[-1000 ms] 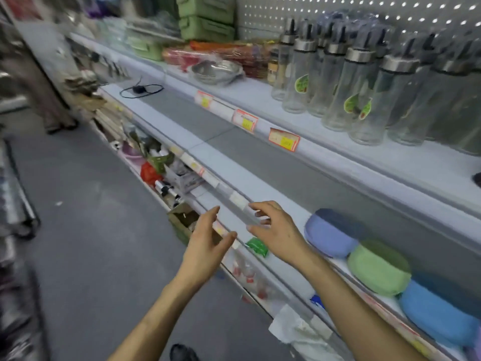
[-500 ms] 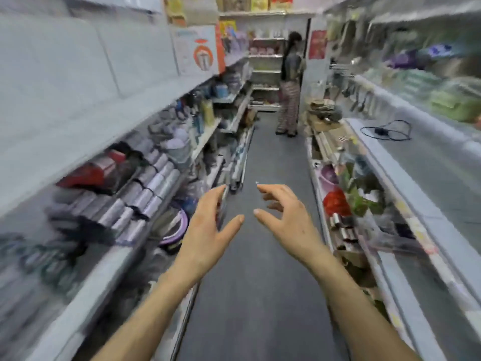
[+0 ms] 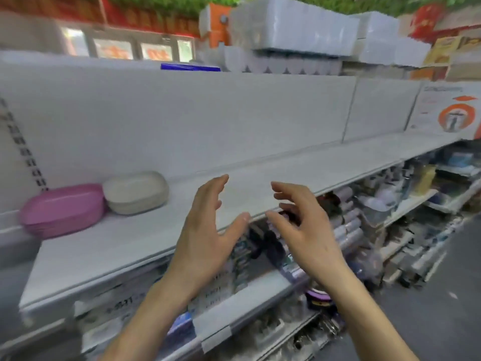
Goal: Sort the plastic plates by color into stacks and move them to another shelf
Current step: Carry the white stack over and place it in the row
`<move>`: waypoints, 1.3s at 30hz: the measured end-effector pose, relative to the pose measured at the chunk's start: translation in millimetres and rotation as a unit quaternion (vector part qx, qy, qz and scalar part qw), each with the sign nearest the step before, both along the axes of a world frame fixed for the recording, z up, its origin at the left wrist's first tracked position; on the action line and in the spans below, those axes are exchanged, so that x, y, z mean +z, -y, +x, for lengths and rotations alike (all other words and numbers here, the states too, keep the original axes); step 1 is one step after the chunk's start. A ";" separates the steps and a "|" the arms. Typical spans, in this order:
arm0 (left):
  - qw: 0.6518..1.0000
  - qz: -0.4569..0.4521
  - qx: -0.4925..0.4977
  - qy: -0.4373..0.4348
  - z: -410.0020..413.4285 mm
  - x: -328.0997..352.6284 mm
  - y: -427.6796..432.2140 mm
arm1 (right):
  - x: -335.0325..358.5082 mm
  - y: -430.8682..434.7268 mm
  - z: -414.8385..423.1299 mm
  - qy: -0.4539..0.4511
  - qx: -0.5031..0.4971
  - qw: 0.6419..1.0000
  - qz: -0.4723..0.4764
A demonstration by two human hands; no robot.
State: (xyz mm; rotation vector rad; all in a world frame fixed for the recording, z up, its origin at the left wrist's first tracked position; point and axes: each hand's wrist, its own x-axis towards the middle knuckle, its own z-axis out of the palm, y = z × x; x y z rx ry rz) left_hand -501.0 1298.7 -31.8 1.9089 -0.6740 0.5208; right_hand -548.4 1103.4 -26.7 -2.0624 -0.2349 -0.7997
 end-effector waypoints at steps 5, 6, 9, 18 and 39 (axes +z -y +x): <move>0.988 0.019 0.150 -0.017 2.7 -7.5 -64.8 | 4.5 -53.1 63.7 0.001 0.127 0.992 -0.016; 0.983 0.024 0.179 -0.021 2.5 -9.6 -75.9 | 3.3 -63.9 74.3 -0.005 0.148 0.989 -0.022; 0.965 0.025 0.257 -0.052 2.6 -9.2 -103.2 | -1.7 -93.1 102.4 -0.033 0.195 0.979 -0.047; 0.934 0.095 0.314 -0.139 38.5 -17.6 -131.8 | -12.9 -129.5 164.9 -0.118 0.211 0.963 -0.117; 0.937 0.052 0.265 -0.222 123.4 -13.8 -145.5 | -0.1 -146.9 236.2 -0.264 0.247 0.932 -0.042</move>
